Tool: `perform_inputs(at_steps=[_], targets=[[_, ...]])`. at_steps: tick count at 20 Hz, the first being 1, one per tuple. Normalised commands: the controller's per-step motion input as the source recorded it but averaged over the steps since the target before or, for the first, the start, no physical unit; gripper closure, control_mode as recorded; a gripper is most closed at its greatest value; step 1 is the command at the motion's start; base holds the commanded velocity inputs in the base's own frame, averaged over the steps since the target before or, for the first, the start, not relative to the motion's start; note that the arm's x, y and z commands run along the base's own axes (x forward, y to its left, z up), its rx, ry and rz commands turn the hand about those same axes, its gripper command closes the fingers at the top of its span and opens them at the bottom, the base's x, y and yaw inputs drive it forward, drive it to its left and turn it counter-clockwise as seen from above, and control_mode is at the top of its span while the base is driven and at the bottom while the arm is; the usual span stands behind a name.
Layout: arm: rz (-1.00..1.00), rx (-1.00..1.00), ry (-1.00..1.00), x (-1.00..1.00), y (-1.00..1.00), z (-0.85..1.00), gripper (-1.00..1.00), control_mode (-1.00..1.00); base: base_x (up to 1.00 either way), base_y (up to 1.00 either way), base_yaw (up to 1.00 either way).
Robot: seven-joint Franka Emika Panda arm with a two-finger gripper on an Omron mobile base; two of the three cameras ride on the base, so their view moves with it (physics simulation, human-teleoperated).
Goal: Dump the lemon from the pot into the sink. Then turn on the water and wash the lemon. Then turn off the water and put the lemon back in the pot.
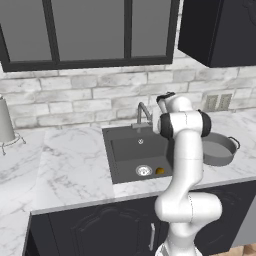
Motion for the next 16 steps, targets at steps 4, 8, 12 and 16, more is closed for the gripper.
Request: perform_inputs(at_steps=[4, 8, 12, 16], targets=[[0.00, 0.06, 0.00, 0.35, 0.00, 0.00, 1.00, -1.00, 0.00, 0.00, 0.00], [-0.02, 0.07, 0.00, 0.46, 0.00, 0.00, 1.00, -1.00, 0.00, 0.00, 0.00], [-0.09, 0.05, 0.00, 0.36, 0.00, -0.03, 1.00, -1.00, 0.00, 0.00, 0.00], [-0.12, 0.03, 0.00, 0.27, 0.00, -0.13, 1.00, -1.00, 0.00, 0.00, 0.00]])
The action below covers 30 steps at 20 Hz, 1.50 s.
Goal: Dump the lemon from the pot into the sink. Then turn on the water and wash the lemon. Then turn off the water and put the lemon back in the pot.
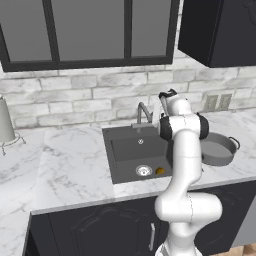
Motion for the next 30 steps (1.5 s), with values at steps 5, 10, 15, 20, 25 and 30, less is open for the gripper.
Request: perform_inputs(at_steps=[5, 10, 15, 20, 25, 30], targets=[[-0.15, 0.02, 0.00, 0.24, 0.00, -0.21, 1.00, -1.00, 0.00, 0.00, 0.00], [-0.35, 0.03, 0.04, 0.04, -0.23, -0.29, 1.00, -1.00, 0.00, 0.00, 0.00], [-0.44, 0.16, 0.12, 0.00, -0.90, -0.33, 1.00, -1.00, 0.00, 0.00, 0.00], [-0.33, 0.27, 0.20, -0.03, -1.00, -0.30, 1.00, -1.00, 0.00, 0.00, 0.00], [-0.19, 0.33, 0.18, -0.11, -1.00, -0.15, 1.00, -1.00, 0.00, 0.00, 0.00], [-0.19, 0.26, 0.14, -0.02, -0.98, -0.09, 1.00, -1.00, 0.00, 0.00, 0.00]])
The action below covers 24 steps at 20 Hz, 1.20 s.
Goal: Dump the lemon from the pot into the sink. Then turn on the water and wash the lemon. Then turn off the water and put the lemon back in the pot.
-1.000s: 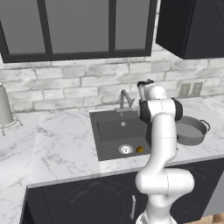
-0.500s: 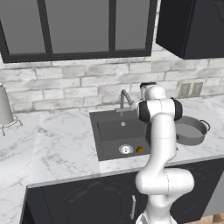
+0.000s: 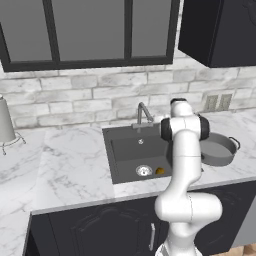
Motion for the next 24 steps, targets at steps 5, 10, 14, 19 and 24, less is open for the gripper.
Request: perform_inputs(at_steps=[5, 10, 14, 19, 24], targets=[[-0.23, 0.23, 0.13, 0.00, -0.88, -0.09, 1.00, -1.00, 0.00, 0.00, 0.00], [-0.23, 0.19, 0.09, 0.00, -0.48, -0.04, 1.00, -1.00, 0.00, 0.00, 0.00], [-0.06, 0.13, 0.00, 0.00, 0.34, 0.35, 1.00, -1.00, 0.00, 0.00, 0.00], [0.00, 0.01, 0.03, 0.01, 0.98, 0.35, 1.00, -1.00, 0.00, 0.00, 0.00], [0.00, 0.00, 0.21, 0.07, 0.78, 0.39, 1.00, -1.00, 0.00, 0.00, 0.00]])
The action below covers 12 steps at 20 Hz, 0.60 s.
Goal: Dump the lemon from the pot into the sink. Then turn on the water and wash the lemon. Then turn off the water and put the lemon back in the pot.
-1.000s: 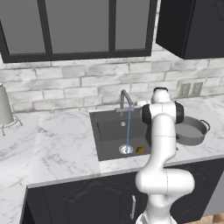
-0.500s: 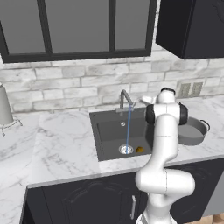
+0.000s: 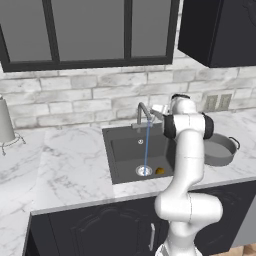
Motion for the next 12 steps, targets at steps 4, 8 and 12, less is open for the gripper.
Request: perform_inputs(at_steps=[4, 8, 12], targets=[[-0.02, 0.01, 0.32, -0.07, -0.05, 0.53, 1.00, -1.00, 0.00, 0.00, 0.00], [-0.06, 0.02, 0.32, -0.36, -0.29, 0.31, 1.00, -1.00, 0.00, 0.00, 0.00], [-0.10, 0.07, 0.26, -0.64, -0.18, 0.14, 1.00, -1.00, 0.00, 0.00, 0.00]])
